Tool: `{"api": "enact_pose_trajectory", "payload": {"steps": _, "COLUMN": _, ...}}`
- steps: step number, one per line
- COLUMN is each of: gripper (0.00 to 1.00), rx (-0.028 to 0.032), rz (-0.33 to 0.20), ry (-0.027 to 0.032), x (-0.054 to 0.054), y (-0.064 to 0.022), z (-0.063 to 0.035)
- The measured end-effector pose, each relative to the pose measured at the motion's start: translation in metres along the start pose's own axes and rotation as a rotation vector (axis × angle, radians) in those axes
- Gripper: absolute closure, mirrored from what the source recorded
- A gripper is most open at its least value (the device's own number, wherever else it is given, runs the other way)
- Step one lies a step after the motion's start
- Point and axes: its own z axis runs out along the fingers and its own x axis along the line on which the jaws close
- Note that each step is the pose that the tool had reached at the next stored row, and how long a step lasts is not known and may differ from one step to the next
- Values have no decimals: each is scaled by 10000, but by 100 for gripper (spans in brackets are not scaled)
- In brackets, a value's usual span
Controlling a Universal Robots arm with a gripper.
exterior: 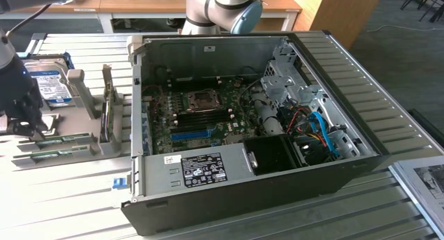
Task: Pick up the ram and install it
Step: 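Pick up the ram and move it above insertion slot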
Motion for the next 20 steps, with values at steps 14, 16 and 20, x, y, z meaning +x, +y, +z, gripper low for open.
{"api": "enact_pose_trajectory", "payload": {"steps": 14, "gripper": 71, "rx": -1, "rz": 0, "ry": 3, "x": 148, "y": -1, "z": 0}}
{"api": "enact_pose_trajectory", "payload": {"steps": 16, "gripper": 71, "rx": -2, "rz": 2, "ry": 2, "x": 151, "y": 0, "z": -1}}
{"api": "enact_pose_trajectory", "payload": {"steps": 20, "gripper": 71, "rx": -1, "rz": 0, "ry": 2, "x": 152, "y": -1, "z": 0}}
